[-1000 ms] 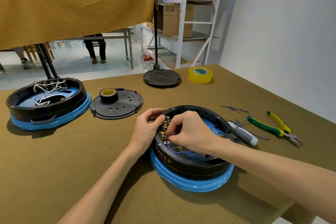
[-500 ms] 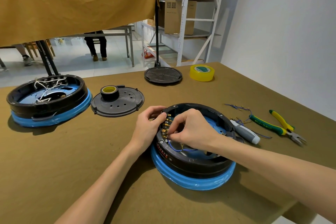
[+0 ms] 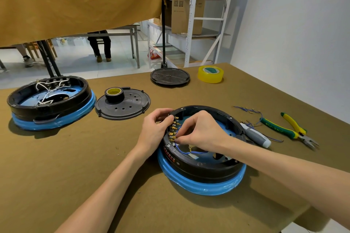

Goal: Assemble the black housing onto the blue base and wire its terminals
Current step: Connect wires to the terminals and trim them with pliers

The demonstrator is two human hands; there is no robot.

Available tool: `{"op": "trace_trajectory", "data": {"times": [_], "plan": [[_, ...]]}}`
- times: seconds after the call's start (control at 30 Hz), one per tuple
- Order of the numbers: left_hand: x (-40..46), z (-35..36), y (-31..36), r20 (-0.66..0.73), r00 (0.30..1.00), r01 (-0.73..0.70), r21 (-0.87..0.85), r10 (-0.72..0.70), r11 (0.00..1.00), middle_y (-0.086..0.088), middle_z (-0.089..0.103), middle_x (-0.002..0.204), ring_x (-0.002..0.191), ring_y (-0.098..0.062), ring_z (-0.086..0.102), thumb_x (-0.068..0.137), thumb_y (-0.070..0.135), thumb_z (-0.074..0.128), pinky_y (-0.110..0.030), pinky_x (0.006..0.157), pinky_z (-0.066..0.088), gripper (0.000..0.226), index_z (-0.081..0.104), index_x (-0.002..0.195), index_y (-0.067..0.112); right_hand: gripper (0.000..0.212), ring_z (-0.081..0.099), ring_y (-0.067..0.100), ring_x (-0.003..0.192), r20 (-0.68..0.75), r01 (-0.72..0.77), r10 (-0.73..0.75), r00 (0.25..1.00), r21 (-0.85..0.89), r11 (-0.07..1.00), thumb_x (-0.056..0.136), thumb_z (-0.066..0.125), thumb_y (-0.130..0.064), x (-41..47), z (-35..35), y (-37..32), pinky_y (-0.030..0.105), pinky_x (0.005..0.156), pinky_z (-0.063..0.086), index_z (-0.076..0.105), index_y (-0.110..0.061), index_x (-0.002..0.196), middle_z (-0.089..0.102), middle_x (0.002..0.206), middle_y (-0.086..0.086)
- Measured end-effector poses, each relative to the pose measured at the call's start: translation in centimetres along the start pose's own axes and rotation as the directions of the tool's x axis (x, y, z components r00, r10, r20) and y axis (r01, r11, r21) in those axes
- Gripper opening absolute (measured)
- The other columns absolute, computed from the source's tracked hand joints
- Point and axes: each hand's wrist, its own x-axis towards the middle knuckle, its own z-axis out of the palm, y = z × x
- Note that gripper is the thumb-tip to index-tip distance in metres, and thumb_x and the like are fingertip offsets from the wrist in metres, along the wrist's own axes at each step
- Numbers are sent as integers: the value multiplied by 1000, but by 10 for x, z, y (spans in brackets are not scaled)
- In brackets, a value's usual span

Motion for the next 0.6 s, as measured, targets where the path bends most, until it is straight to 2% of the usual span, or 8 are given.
{"op": "trace_trajectory", "data": {"times": [0.1, 0.3, 0.4, 0.47, 0.6], "plan": [[0, 1, 0, -2, 1000, -8, 3, 8, 1000, 5, 71, 113, 109, -8, 66, 99, 15, 63, -23, 90, 52, 23, 69, 121, 21, 9, 69, 4, 62, 17, -8, 8, 1000, 8, 1000, 76, 89, -14, 1, 0, -2, 16, 61, 53, 83, -20, 73, 74, 66, -9], [0, 3, -1, -25, 1000, -8, -8, 8, 1000, 6, 71, 111, 106, -6, 66, 99, 16, 63, -23, 89, 51, 21, 70, 117, 23, 11, 70, 7, 63, 53, -58, 56, 997, 43, 997, 75, 89, -10, 5, -3, -6, 17, 63, 54, 82, -18, 77, 77, 69, -1], [1, 2, -1, -24, 1000, 0, -20, 0, 1000, 1, 72, 113, 109, -12, 67, 99, 15, 63, -29, 93, 54, 23, 70, 120, 19, 27, 74, 7, 68, 70, -74, 72, 995, 27, 997, 74, 90, -9, 7, -4, -9, 15, 66, 54, 74, -18, 93, 78, 73, -1], [1, 3, -1, -20, 1000, 0, -16, -1, 1000, 1, 72, 112, 108, -12, 68, 99, 15, 63, -28, 91, 55, 22, 70, 120, 19, 36, 74, 4, 69, 70, -75, 75, 995, -4, 997, 74, 89, -9, 8, -4, -12, 14, 69, 54, 69, -18, 103, 78, 73, -4], [0, 5, -3, -47, 999, -12, -35, 11, 999, -1, 72, 108, 99, -5, 68, 105, 15, 52, -18, 81, 54, 22, 70, 116, 17, 46, 72, 4, 64, 15, -102, 102, 995, -35, 994, 71, 91, -7, 9, 4, -16, 19, 66, 56, 59, -19, 102, 77, 69, -5]]}}
